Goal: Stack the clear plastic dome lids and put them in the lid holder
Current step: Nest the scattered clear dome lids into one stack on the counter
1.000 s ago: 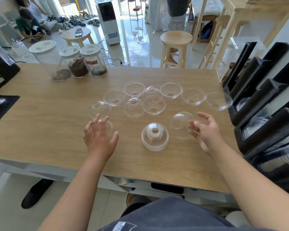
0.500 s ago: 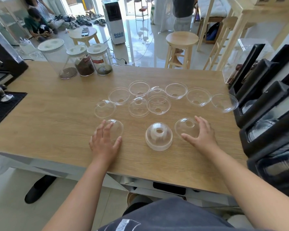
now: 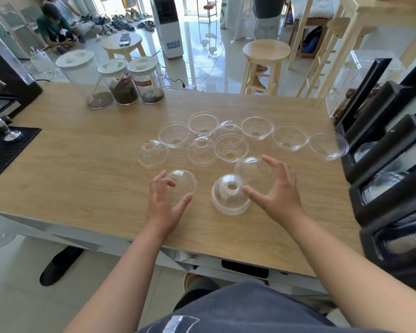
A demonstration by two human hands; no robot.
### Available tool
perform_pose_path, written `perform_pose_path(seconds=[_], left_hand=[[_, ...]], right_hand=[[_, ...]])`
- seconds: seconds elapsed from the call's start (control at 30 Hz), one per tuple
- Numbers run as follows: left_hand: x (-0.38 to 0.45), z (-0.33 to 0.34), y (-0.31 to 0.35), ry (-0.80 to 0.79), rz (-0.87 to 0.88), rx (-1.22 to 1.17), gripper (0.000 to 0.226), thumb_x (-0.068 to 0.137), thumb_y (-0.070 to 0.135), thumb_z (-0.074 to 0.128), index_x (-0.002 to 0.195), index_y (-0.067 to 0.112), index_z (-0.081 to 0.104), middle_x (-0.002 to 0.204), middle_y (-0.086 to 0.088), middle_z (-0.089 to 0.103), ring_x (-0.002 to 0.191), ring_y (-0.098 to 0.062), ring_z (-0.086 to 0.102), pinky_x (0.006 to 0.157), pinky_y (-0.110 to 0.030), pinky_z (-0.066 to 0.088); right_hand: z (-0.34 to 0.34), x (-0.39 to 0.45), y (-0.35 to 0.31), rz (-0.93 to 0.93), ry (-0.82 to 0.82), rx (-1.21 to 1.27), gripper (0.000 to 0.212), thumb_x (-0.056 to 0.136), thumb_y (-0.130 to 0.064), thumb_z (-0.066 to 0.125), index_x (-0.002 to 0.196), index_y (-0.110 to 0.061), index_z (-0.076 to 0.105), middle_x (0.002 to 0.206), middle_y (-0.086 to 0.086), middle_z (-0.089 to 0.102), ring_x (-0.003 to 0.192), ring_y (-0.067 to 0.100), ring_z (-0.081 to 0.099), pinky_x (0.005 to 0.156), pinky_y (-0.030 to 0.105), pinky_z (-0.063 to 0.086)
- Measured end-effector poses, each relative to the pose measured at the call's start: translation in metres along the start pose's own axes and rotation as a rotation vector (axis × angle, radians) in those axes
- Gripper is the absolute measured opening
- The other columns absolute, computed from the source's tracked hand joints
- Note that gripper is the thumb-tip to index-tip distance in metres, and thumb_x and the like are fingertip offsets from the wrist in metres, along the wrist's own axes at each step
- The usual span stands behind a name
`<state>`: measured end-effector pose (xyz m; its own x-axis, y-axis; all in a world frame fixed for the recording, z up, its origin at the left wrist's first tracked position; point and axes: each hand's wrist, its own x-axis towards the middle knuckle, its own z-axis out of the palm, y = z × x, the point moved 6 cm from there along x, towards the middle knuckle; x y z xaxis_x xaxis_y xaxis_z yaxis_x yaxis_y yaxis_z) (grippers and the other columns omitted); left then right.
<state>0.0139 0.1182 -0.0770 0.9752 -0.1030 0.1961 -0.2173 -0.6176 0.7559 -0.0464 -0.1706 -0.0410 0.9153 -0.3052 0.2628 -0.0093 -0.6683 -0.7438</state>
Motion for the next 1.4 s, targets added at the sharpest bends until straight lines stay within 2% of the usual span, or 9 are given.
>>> perform_pose_path(seconds=[0.1,0.33,0.5,0.7,0.83,0.93,1.2,1.3,1.4], left_hand=[[0.002,-0.005,0.01,0.04,0.006,-0.05,0.046,0.079,0.029,0.079,0.105,0.028,0.041,0.148,-0.007,0.034,0.135,-0.018,0.033,0.104,-0.035,0.029],[0.011,-0.017,0.034,0.102,0.072,-0.126,0.057,0.076,0.025,0.083,0.108,0.035,0.037,0.142,0.006,0.035,0.131,-0.011,0.035,0.106,-0.039,0.036],[0.014,-0.008,0.048,0.005,0.038,-0.223,0.074,0.074,0.029,0.085,0.13,0.031,0.037,0.145,0.009,0.038,0.134,-0.01,0.037,0.111,-0.048,0.037],[0.013,0.017,0.087,-0.13,0.143,-0.174,0.088,0.07,0.038,0.086,0.143,0.027,0.037,0.141,0.016,0.04,0.129,0.0,0.039,0.107,-0.029,0.036],[0.003,0.052,0.098,-0.281,0.199,-0.098,0.088,0.069,0.042,0.084,0.144,0.03,0.039,0.142,0.01,0.04,0.13,-0.007,0.039,0.109,-0.029,0.033],[-0.005,0.071,0.086,-0.36,0.154,-0.041,0.089,0.069,0.045,0.081,0.145,0.029,0.038,0.145,0.008,0.037,0.134,-0.013,0.036,0.114,-0.038,0.032],[-0.003,0.086,0.082,-0.433,0.167,-0.015,0.096,0.063,0.064,0.071,0.146,0.032,0.035,0.147,0.014,0.032,0.137,-0.011,0.031,0.115,-0.04,0.03],[-0.001,0.078,0.08,-0.403,0.185,-0.065,0.093,0.071,0.07,0.065,0.149,0.035,0.029,0.153,0.014,0.029,0.141,-0.011,0.027,0.114,-0.037,0.026],[0.026,0.056,0.067,-0.252,0.124,-0.068,0.068,0.087,0.063,0.051,0.146,0.033,0.037,0.152,0.008,0.036,0.14,-0.019,0.031,0.113,-0.045,0.028]], right_hand=[[0.024,-0.007,-0.025,-0.148,-0.12,-0.052,0.081,0.063,-0.056,0.073,0.135,-0.033,0.042,0.131,-0.005,0.048,0.115,0.014,0.037,0.098,0.035,0.035],[0.053,-0.01,-0.005,-0.091,-0.286,-0.184,0.085,0.063,-0.061,0.068,0.138,-0.037,0.037,0.135,-0.002,0.043,0.122,0.023,0.035,0.104,0.036,0.03],[0.056,-0.009,-0.004,-0.078,-0.285,-0.178,0.087,0.062,-0.063,0.068,0.139,-0.039,0.034,0.136,-0.002,0.041,0.123,0.024,0.034,0.103,0.036,0.028],[0.039,-0.017,0.004,-0.036,-0.295,-0.039,0.112,0.054,-0.069,0.073,0.145,-0.05,0.009,0.146,-0.013,0.03,0.119,0.007,0.022,0.099,0.033,0.023],[0.012,-0.025,0.027,0.027,-0.265,-0.048,0.101,0.058,-0.064,0.068,0.141,-0.058,0.01,0.135,-0.025,0.026,0.12,0.008,0.024,0.101,0.033,0.02],[0.004,-0.027,0.033,0.06,-0.278,-0.059,0.091,0.06,-0.061,0.061,0.136,-0.062,0.01,0.141,-0.02,0.029,0.125,0.011,0.025,0.103,0.033,0.019],[-0.011,-0.022,0.043,0.118,-0.265,-0.069,0.075,0.07,-0.058,0.048,0.142,-0.047,0.027,0.148,-0.011,0.032,0.132,0.015,0.023,0.106,0.037,0.02],[-0.01,-0.002,0.04,0.105,-0.213,-0.077,0.062,0.078,-0.049,0.046,0.139,-0.042,0.038,0.146,-0.007,0.038,0.132,0.021,0.027,0.108,0.04,0.022],[0.0,0.028,0.035,0.091,-0.236,-0.078,0.048,0.084,-0.041,0.043,0.132,-0.038,0.051,0.145,-0.005,0.04,0.133,0.023,0.026,0.111,0.044,0.022]])
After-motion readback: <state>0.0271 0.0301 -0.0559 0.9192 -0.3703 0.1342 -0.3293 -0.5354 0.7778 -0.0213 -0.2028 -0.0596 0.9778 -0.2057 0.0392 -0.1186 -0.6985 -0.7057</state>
